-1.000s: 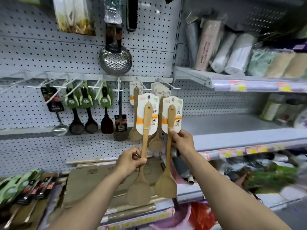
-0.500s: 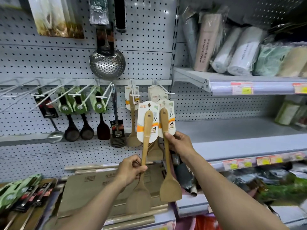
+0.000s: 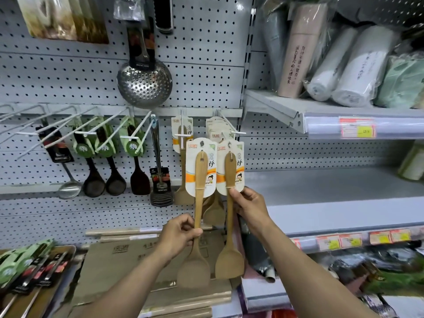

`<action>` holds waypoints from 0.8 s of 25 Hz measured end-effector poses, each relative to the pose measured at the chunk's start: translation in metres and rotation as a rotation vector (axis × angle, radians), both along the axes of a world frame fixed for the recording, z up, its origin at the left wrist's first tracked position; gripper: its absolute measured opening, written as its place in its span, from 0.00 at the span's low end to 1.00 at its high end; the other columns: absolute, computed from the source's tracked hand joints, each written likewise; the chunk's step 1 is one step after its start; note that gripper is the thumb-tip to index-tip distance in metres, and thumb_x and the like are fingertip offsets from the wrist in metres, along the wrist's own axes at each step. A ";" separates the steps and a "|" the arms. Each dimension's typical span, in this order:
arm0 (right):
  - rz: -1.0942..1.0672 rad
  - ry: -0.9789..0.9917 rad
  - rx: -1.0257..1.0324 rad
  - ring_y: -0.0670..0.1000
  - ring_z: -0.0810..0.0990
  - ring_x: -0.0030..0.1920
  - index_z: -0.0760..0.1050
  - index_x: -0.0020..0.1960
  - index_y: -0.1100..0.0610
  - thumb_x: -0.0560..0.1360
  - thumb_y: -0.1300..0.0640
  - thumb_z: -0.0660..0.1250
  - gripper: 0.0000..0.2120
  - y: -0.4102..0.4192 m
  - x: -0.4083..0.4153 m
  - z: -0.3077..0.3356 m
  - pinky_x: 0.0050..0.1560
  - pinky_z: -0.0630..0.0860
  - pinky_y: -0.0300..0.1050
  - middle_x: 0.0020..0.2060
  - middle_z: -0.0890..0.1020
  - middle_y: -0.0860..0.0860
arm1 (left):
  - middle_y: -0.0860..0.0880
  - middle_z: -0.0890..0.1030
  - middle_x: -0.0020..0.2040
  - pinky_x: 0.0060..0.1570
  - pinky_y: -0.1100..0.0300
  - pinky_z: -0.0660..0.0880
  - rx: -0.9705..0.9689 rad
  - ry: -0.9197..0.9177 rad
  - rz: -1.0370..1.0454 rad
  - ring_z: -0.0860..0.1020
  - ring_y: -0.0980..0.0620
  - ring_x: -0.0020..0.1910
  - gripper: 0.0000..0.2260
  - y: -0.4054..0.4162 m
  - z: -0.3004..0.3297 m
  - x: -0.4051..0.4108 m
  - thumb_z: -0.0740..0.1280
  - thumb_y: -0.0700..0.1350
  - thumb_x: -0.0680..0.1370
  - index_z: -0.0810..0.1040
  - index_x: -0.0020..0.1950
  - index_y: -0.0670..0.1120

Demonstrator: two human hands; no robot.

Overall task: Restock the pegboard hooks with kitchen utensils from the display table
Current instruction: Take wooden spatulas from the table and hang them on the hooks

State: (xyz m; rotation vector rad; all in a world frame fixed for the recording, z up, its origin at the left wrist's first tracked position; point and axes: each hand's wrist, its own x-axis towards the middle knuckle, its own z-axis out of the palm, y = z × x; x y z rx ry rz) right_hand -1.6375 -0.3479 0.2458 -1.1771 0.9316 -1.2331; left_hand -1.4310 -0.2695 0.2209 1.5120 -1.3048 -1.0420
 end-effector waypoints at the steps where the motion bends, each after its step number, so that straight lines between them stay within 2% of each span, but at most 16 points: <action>1: 0.002 0.000 0.009 0.57 0.85 0.53 0.82 0.58 0.58 0.72 0.53 0.73 0.17 -0.005 0.000 -0.001 0.55 0.81 0.55 0.51 0.86 0.56 | 0.50 0.81 0.35 0.39 0.57 0.79 -0.001 0.009 -0.002 0.81 0.51 0.40 0.09 -0.003 -0.001 0.000 0.73 0.39 0.73 0.74 0.38 0.45; 5: -0.032 -0.003 0.061 0.58 0.85 0.52 0.83 0.56 0.58 0.74 0.56 0.73 0.12 -0.028 0.005 0.001 0.57 0.81 0.58 0.50 0.86 0.57 | 0.47 0.81 0.36 0.38 0.56 0.78 0.003 0.024 -0.012 0.81 0.50 0.40 0.10 -0.013 -0.003 -0.001 0.73 0.38 0.73 0.74 0.37 0.46; 9: -0.077 0.050 0.050 0.55 0.85 0.48 0.83 0.54 0.55 0.74 0.56 0.73 0.09 -0.047 0.008 0.008 0.50 0.83 0.52 0.47 0.87 0.53 | 0.47 0.83 0.37 0.39 0.56 0.79 0.009 0.022 -0.012 0.81 0.52 0.39 0.11 -0.022 -0.009 0.000 0.74 0.39 0.73 0.74 0.36 0.48; 15: -0.073 0.114 0.105 0.57 0.85 0.52 0.83 0.53 0.53 0.75 0.55 0.73 0.08 -0.056 0.007 0.012 0.57 0.81 0.54 0.49 0.87 0.54 | 0.51 0.83 0.35 0.41 0.55 0.80 0.011 0.025 -0.006 0.82 0.51 0.40 0.09 -0.021 -0.010 0.001 0.74 0.39 0.73 0.76 0.37 0.47; 18: -0.108 0.235 0.119 0.56 0.84 0.53 0.82 0.52 0.53 0.72 0.48 0.76 0.12 -0.051 0.003 0.021 0.61 0.79 0.57 0.49 0.86 0.52 | 0.51 0.82 0.35 0.43 0.51 0.81 -0.001 0.016 -0.009 0.82 0.50 0.40 0.09 -0.017 -0.004 -0.003 0.74 0.39 0.73 0.75 0.38 0.47; 20: -0.242 0.216 0.091 0.50 0.83 0.49 0.81 0.53 0.56 0.71 0.46 0.76 0.16 -0.041 -0.001 0.032 0.59 0.79 0.50 0.47 0.85 0.49 | 0.47 0.82 0.37 0.44 0.47 0.81 -0.023 0.011 -0.007 0.83 0.45 0.42 0.09 -0.016 -0.003 -0.007 0.74 0.39 0.73 0.75 0.38 0.46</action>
